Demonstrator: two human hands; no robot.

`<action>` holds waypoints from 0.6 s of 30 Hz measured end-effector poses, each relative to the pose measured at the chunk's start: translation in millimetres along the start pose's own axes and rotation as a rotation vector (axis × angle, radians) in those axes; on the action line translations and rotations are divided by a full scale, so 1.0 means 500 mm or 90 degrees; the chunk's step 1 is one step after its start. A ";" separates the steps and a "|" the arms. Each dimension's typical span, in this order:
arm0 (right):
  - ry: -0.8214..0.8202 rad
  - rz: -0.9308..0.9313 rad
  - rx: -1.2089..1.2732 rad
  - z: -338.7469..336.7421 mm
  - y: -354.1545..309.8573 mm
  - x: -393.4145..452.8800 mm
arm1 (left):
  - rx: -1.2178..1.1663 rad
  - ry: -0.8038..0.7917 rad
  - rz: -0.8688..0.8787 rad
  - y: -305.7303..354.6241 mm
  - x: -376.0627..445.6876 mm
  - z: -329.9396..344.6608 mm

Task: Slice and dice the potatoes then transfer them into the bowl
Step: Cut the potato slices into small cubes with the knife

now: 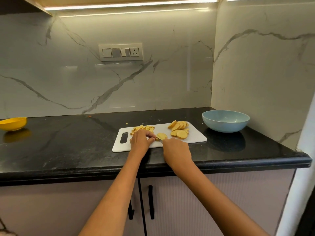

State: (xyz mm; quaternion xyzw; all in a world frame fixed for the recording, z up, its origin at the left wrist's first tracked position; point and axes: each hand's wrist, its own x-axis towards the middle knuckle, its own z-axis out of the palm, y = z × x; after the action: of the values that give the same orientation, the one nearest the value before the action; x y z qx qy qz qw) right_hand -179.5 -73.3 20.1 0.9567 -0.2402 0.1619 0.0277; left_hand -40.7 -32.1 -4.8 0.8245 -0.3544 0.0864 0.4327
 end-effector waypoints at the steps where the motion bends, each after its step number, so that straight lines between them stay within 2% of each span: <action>1: 0.004 0.001 -0.003 0.002 0.002 -0.004 | -0.001 0.002 0.000 -0.002 0.003 0.000; 8: 0.043 0.014 0.041 0.020 0.011 0.023 | -0.026 0.017 0.017 -0.010 0.001 0.000; 14: 0.162 0.096 0.145 0.041 0.058 0.046 | 0.068 0.033 0.022 -0.007 0.009 0.000; 16: 0.174 0.107 0.159 0.035 0.071 0.071 | 0.128 -0.040 0.073 -0.003 0.027 -0.002; 18: 0.177 0.112 0.175 0.032 0.079 0.091 | 0.167 -0.183 0.116 0.009 0.049 -0.004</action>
State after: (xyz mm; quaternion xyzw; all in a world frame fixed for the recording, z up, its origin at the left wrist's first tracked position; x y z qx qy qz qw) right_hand -155.6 -130.6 18.6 0.8954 -0.2921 0.3253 -0.0847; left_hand -25.5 -44.7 10.5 0.8422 -0.4709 0.0522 0.2573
